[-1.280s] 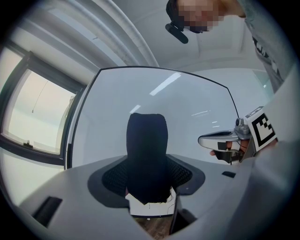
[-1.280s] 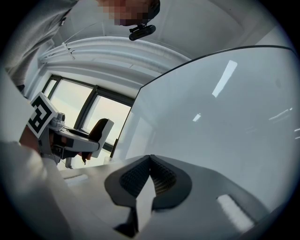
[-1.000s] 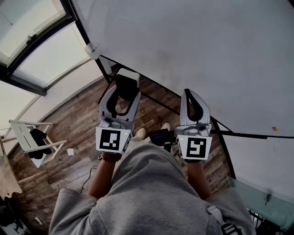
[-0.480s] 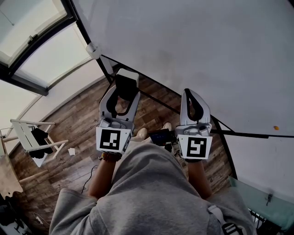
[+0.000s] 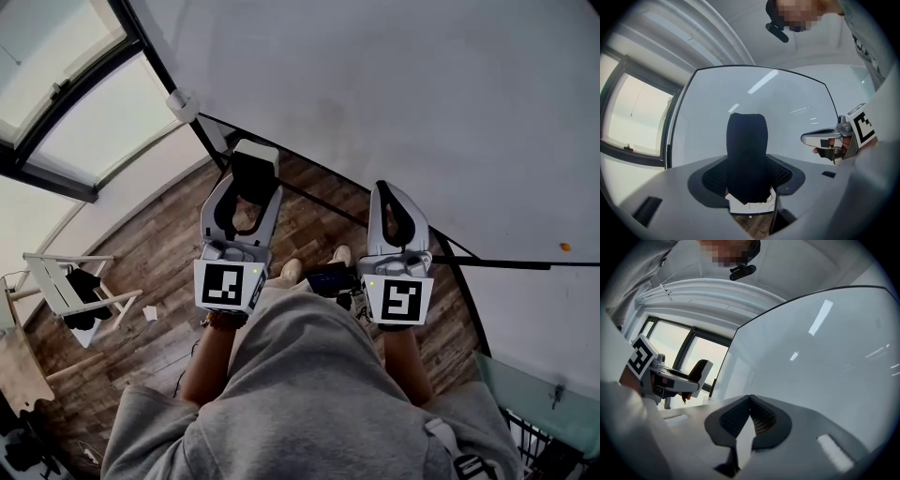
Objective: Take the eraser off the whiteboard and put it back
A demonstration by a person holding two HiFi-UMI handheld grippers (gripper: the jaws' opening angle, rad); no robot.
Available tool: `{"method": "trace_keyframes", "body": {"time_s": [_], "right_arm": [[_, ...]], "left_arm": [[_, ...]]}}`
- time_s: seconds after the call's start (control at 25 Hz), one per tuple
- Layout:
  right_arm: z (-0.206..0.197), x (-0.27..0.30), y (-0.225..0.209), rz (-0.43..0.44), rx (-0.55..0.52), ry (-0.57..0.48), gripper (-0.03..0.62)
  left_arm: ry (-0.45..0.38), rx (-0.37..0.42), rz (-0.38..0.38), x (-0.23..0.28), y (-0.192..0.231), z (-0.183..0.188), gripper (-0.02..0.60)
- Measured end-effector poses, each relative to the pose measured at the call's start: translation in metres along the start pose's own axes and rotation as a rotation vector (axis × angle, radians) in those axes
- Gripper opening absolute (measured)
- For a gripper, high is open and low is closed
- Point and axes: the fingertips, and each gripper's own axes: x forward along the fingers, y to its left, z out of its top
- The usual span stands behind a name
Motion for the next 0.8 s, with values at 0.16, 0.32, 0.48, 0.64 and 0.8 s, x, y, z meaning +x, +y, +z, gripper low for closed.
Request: {"method": "trace_keyframes", "body": {"time_s": [0.16,0.32,0.48,0.64,0.8], "right_arm": [[-0.002,-0.004,-0.008,-0.019,0.010,-0.002,0.012],[-0.005,-0.006,-0.011,-0.024,0.004,0.010,0.012],[-0.007,-0.005,-0.012,-0.021,0.005,0.009,0.012],[-0.012,-0.008,-0.012,-0.014,-0.012,0.029,0.012],[-0.004,-0.003,-0.015,-0.023,0.021,-0.003,0.012]], "left_arm": [[0.002,0.003,-0.003,0.003,-0.004,-0.001,0.238],[0.005,0.006,-0.005,0.002,-0.005,0.000,0.238],[0.003,0.008,-0.001,0.005,-0.004,0.000,0.237],[-0.003,0.007,0.000,0.003,-0.006,0.001,0.236],[-0.006,0.007,0.002,0.005,-0.007,0.003,0.236]]}}
